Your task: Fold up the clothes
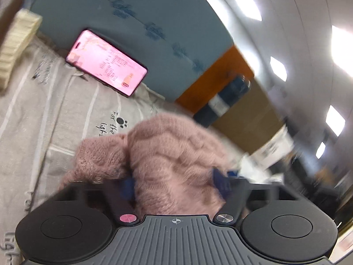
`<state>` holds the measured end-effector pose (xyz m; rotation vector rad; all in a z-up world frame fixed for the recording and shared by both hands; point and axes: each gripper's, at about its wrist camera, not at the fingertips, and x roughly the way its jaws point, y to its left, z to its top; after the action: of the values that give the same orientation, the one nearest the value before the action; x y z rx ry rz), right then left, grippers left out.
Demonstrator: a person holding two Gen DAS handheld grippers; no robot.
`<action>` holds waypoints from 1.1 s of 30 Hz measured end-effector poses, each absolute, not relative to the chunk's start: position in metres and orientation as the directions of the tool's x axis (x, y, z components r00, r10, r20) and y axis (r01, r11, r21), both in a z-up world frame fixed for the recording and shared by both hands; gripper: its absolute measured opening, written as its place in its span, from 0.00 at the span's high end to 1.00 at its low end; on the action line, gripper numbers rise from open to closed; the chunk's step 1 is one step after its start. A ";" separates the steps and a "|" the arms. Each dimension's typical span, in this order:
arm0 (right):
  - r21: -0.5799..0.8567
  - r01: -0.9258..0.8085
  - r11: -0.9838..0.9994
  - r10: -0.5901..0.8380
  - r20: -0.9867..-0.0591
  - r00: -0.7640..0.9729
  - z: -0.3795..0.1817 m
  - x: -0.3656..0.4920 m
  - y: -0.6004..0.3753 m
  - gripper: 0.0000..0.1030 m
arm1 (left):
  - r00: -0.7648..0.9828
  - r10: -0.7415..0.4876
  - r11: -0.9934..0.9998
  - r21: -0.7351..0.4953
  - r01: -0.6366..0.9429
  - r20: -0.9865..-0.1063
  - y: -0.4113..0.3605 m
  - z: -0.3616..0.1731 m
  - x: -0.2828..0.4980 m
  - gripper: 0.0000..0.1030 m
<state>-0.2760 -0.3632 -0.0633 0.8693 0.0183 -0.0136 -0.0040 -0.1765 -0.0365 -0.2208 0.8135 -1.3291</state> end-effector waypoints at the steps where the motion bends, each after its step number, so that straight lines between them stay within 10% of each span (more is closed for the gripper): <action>1: 0.763 0.025 0.646 -0.012 -0.023 1.000 -0.064 -0.279 -0.362 0.07 | 0.021 -0.919 0.247 -0.533 0.809 -0.395 -0.178 -0.035 -0.010 0.74; 8: 0.762 -0.047 0.646 0.011 0.052 0.999 -0.065 -0.285 -0.363 0.04 | 0.122 -0.962 0.213 -0.388 0.897 -0.245 -0.139 -0.003 -0.024 0.81; 22: 0.680 -0.137 0.720 0.188 0.000 0.982 -0.061 -0.263 -0.339 0.03 | 0.295 -0.860 0.456 -0.369 0.810 -0.415 -0.140 -0.039 0.011 0.75; 27: 0.688 0.054 0.723 0.097 -0.178 0.979 -0.073 -0.246 -0.344 0.04 | 0.296 -0.856 0.460 -0.361 0.811 -0.424 -0.147 -0.047 0.012 0.66; 33: 0.690 0.043 0.723 0.086 -0.152 0.985 -0.075 -0.249 -0.344 0.04 | 0.315 -0.856 0.487 -0.436 0.757 -0.409 -0.136 -0.048 0.020 0.39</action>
<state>-0.2490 -0.3440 -0.0749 0.7636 0.1787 0.0237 0.0200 -0.1362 -0.0480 -0.1745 0.6507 -1.0694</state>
